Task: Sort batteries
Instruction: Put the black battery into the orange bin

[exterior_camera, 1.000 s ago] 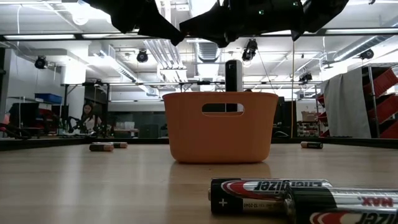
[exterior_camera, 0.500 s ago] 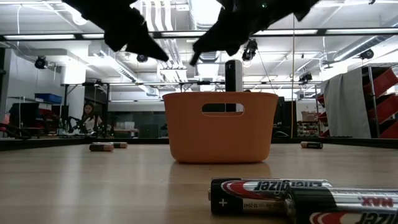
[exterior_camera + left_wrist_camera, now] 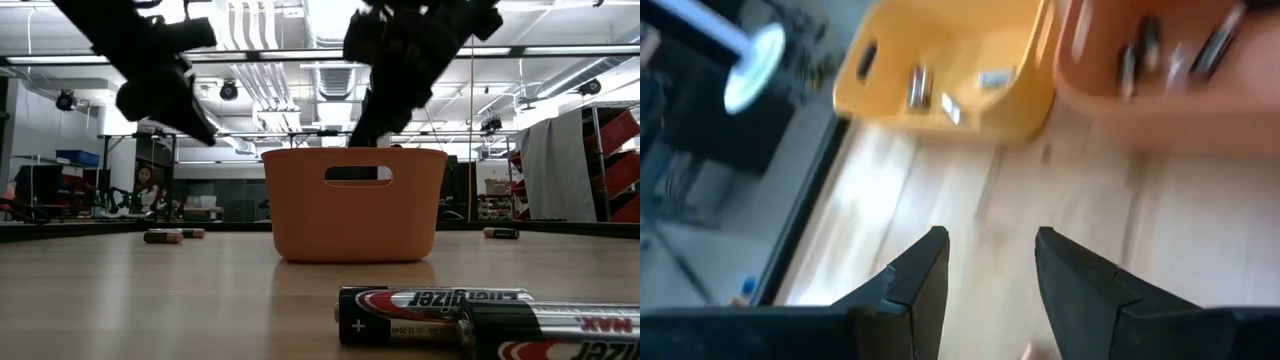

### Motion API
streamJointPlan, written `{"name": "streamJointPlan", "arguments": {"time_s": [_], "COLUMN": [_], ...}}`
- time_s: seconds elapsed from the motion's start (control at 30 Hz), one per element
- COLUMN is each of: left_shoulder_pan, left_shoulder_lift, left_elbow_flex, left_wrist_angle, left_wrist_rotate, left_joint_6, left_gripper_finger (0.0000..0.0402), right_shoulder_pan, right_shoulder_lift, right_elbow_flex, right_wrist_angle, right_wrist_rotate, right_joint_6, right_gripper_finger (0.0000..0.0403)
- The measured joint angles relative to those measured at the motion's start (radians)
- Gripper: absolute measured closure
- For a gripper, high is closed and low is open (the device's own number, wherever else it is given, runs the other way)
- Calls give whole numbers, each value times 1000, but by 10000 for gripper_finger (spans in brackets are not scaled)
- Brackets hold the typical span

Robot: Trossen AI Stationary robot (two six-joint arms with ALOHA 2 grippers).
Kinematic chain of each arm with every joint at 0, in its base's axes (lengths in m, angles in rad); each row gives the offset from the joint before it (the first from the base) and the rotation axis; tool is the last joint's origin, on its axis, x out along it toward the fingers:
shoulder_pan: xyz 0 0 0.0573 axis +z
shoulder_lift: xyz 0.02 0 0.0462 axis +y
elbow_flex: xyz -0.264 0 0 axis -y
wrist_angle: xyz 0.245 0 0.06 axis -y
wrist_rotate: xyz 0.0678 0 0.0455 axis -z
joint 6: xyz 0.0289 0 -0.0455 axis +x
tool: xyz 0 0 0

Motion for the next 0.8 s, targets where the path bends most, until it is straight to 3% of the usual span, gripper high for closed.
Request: {"name": "streamJointPlan", "arguments": {"time_s": [0.23, 0.47, 0.8], "left_shoulder_pan": [0, 1, 1], "left_shoulder_lift": [0, 0, 0], "left_elbow_flex": [0, 0, 0], "left_wrist_angle": [-135, -136, -125], "left_wrist_rotate": [53, 53, 45], "left_joint_6": [-109, -102, -100], "left_gripper_finger": [270, 270, 270], "right_shoulder_pan": [-1, -1, 0], "right_shoulder_lift": [80, 109, 99], "right_elbow_flex": [-10, 15, 14], "right_wrist_angle": [44, 49, 50], "right_wrist_rotate": [17, 17, 17], "right_joint_6": [51, 51, 66], "right_gripper_finger": [343, 349, 329]}}
